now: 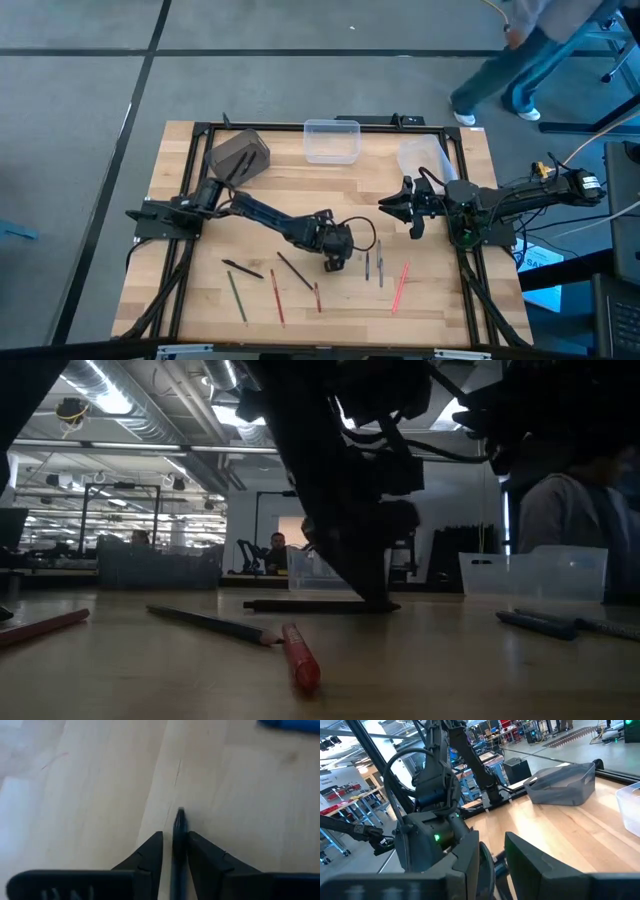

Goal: Sort crayons/erasers/pens/pencils in bins
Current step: Put the black pen into the black bin

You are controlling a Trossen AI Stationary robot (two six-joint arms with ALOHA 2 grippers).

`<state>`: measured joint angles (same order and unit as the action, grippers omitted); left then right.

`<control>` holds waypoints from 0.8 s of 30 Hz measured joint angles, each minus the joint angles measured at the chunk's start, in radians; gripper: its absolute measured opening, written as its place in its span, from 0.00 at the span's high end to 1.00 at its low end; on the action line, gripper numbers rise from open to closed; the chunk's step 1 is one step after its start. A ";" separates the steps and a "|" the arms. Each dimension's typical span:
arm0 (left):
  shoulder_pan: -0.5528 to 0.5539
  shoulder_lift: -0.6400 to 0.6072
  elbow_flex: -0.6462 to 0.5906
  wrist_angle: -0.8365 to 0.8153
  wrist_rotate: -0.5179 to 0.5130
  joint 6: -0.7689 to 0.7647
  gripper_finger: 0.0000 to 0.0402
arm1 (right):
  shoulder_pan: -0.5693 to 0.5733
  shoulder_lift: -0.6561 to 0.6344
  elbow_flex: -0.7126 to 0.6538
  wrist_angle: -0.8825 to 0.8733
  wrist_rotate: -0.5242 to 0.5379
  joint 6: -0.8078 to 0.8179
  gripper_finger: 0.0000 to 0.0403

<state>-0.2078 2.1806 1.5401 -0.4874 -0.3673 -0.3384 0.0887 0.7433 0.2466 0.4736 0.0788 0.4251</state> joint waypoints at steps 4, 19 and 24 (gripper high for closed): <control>-0.004 -0.022 0.010 -0.046 -0.003 0.004 0.73 | 0.000 0.000 0.000 0.000 0.000 -0.002 0.76; 0.045 -0.019 -0.007 -0.170 0.161 -0.075 0.78 | 0.000 0.000 0.000 -0.006 0.000 -0.012 0.76; 0.093 -0.021 -0.004 -0.185 0.195 -0.006 0.92 | -0.001 0.000 0.000 -0.006 0.018 -0.012 0.76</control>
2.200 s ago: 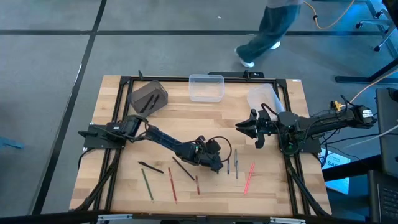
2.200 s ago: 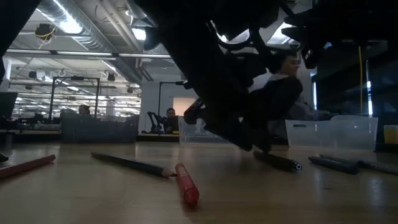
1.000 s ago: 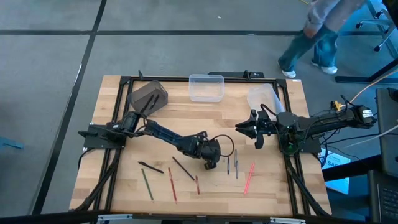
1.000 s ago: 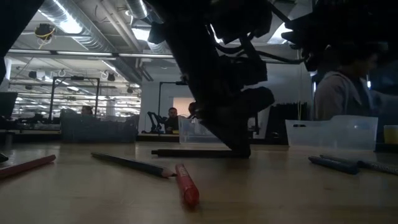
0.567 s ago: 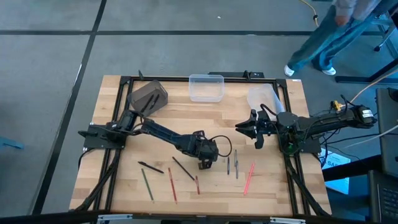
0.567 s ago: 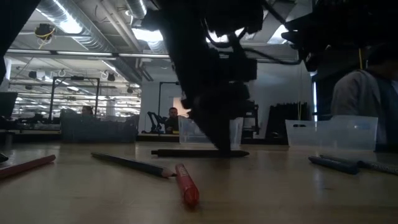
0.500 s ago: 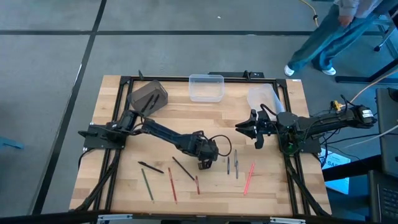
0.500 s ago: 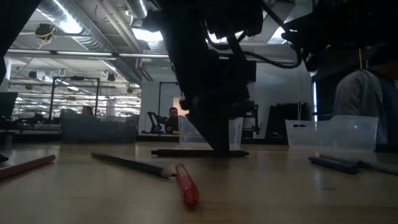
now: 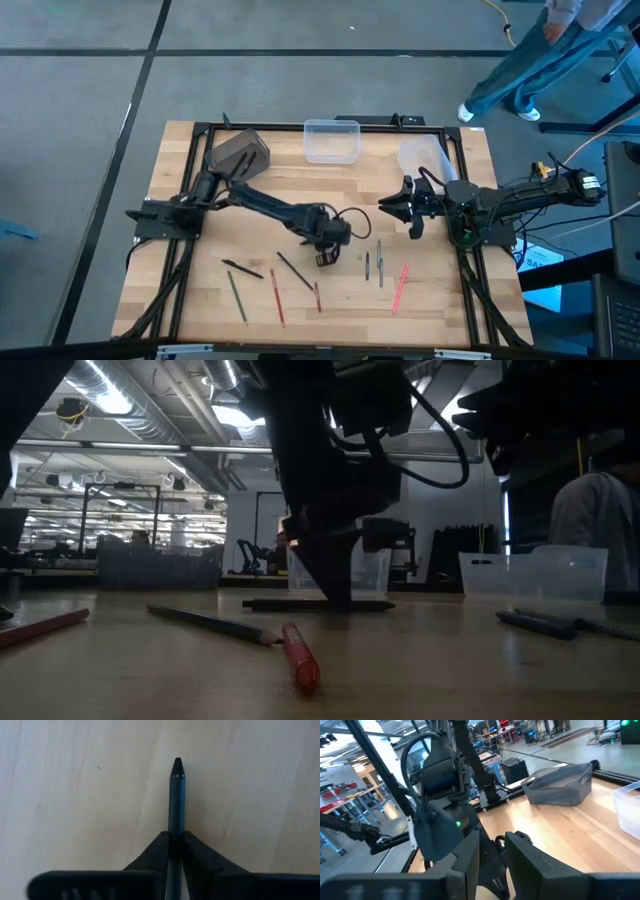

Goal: Sort crayons/erasers/pens/pencils in bins
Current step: Put the black pen into the black bin

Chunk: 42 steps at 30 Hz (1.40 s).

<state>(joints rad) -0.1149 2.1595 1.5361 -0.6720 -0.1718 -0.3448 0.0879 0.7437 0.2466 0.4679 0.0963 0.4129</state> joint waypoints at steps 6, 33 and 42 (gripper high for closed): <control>0.071 -0.029 0.028 -0.029 -0.086 0.053 0.97 | 0.000 0.000 0.000 0.005 -0.021 0.024 0.76; 0.263 -0.536 -0.317 -0.427 -0.421 -0.106 0.96 | 0.004 0.000 0.000 0.013 0.006 0.001 0.76; 0.508 -0.653 -0.508 -0.332 -0.415 -0.017 0.96 | 0.009 0.000 0.000 0.074 0.017 0.003 0.76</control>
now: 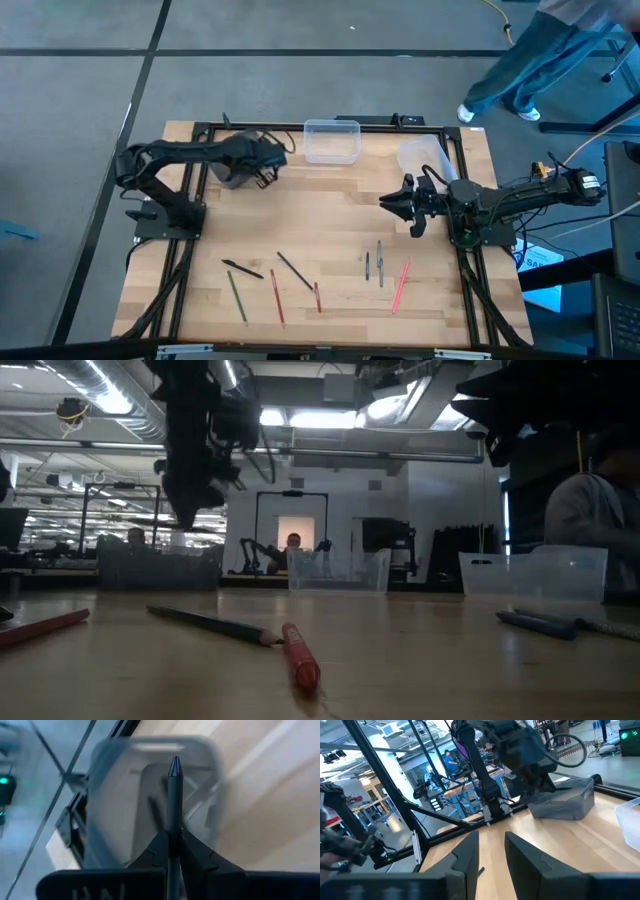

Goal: Sort crayons/erasers/pens/pencils in bins
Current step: Put the black pen into the black bin

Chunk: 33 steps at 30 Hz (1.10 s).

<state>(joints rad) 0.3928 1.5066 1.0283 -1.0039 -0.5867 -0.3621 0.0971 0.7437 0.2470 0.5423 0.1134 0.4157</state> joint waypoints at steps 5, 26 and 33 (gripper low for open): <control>0.125 -0.001 -0.026 0.039 0.006 0.086 0.96 | 0.000 0.000 0.000 0.011 0.012 0.001 0.76; 0.269 -0.001 -0.063 0.227 0.136 0.174 0.78 | 0.000 0.000 0.000 0.004 0.017 -0.005 0.76; 0.214 -0.002 -0.063 0.212 0.080 0.094 0.72 | 0.000 0.000 0.000 0.004 0.024 -0.002 0.76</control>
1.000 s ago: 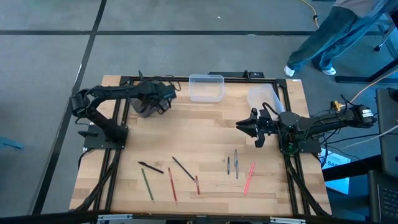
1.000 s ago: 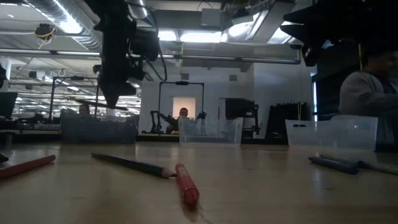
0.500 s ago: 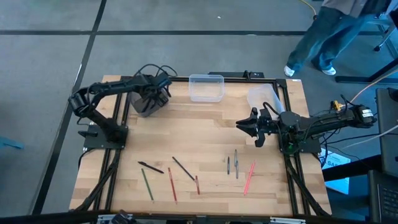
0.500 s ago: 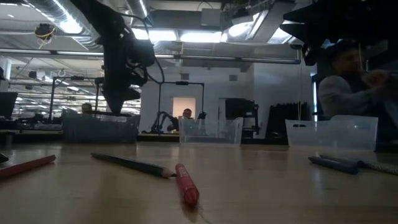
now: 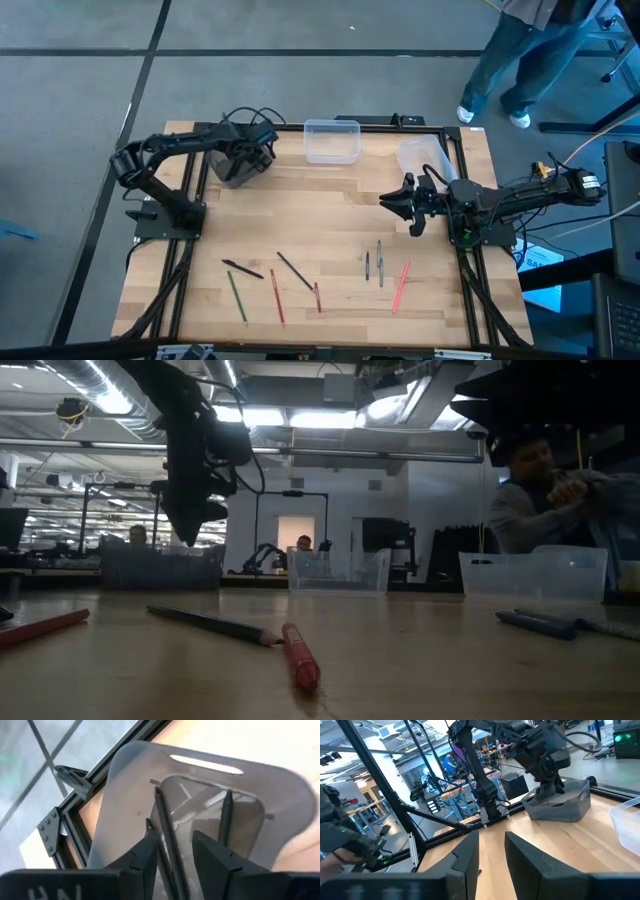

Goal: Sort crayons/erasers/pens/pencils in bins
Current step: Put the black pen into the black bin

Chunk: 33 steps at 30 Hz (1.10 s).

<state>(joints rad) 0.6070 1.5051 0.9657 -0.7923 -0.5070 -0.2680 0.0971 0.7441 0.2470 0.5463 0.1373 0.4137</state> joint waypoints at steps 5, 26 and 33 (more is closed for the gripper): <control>-0.090 0.000 0.000 0.021 -0.009 -0.014 0.73 | -0.001 0.000 0.000 0.001 0.013 0.000 0.76; -0.785 0.170 0.001 0.874 0.257 0.103 0.72 | 0.000 0.000 0.000 0.004 0.027 0.010 0.76; -0.932 0.205 0.035 0.822 0.289 0.175 0.72 | 0.000 0.000 0.000 -0.003 0.016 0.025 0.76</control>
<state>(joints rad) -0.3246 1.7100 1.0012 0.0299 -0.2184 -0.0931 0.0971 0.7444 0.2470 0.5438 0.1538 0.4391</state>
